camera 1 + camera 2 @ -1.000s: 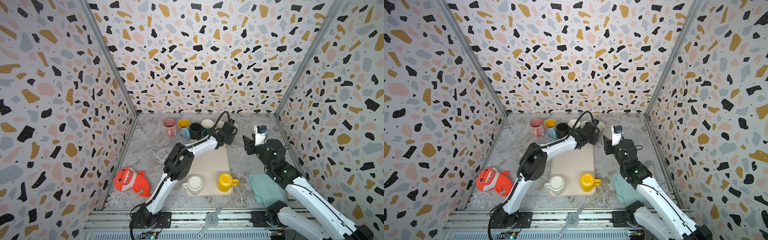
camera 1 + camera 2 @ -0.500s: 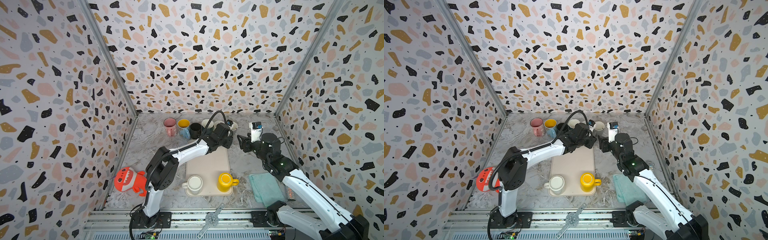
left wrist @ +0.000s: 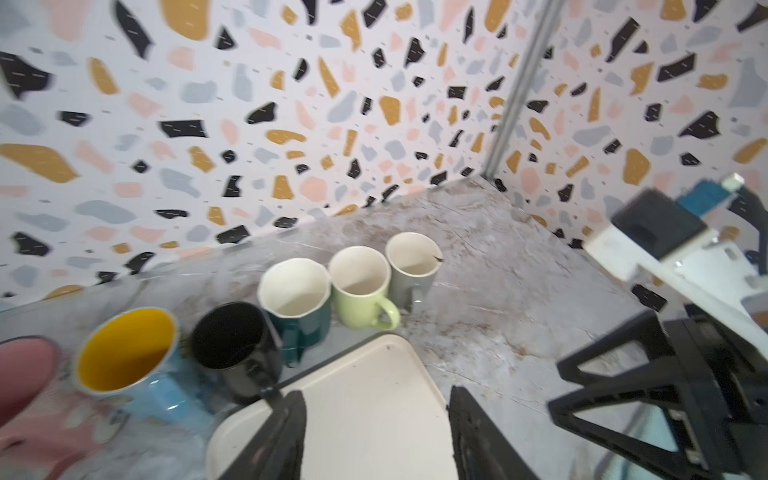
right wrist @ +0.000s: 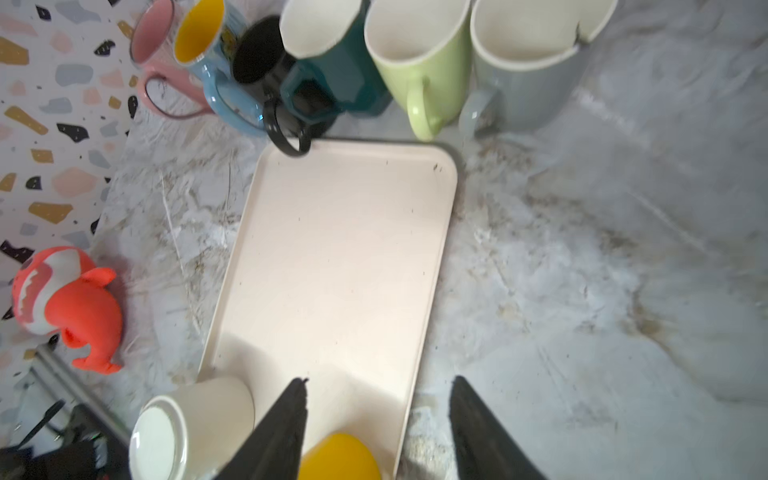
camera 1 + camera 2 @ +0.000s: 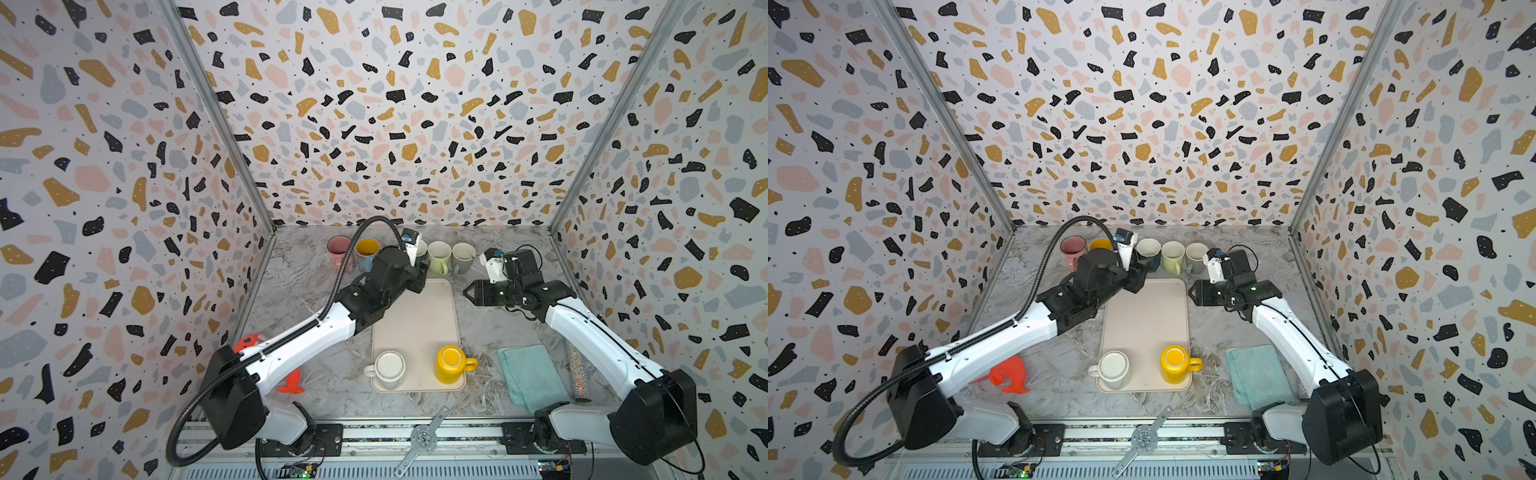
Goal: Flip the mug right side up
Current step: 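Lift the left gripper away while the right gripper moves to the yellow mug, then close the right gripper on the upside-down yellow mug's handle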
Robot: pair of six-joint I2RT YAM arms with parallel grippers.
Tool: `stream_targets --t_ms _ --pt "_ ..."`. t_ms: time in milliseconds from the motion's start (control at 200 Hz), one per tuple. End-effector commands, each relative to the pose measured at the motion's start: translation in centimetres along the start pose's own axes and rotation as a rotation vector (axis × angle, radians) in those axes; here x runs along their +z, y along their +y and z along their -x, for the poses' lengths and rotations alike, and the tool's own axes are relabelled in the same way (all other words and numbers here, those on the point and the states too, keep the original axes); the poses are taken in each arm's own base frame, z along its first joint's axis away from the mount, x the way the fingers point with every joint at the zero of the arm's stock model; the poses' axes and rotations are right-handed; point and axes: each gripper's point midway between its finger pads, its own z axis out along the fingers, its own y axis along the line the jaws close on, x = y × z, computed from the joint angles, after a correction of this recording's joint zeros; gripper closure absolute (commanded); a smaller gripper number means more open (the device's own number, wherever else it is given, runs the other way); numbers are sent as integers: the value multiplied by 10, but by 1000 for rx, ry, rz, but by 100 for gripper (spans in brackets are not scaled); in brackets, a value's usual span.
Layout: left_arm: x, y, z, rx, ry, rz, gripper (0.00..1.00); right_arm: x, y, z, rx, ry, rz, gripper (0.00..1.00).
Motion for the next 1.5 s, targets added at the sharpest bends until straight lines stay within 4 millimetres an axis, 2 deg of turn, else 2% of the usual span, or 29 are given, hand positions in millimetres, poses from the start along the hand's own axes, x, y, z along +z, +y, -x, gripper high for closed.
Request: stream_targets --t_ms 0,140,310,445,746,1166,1497 --pt "-13 46 6 -52 -49 153 41 -8 21 -41 228 205 199 49" --pt "-27 68 2 -69 -57 202 40 -4 28 -73 413 340 300 47" --pt "-34 74 0 -70 -62 213 38 -7 23 -97 637 377 319 41" --pt "-33 77 -4 -70 -54 221 38 -11 20 -125 829 403 364 39" --pt "-26 79 -12 -78 -38 221 38 -15 16 -158 990 431 371 35" --pt "-23 86 -16 -95 -32 231 37 -20 11 -180 1093 502 309 32" --pt "-19 92 -22 -126 -19 227 37 -11 4 -180 1209 474 291 29"
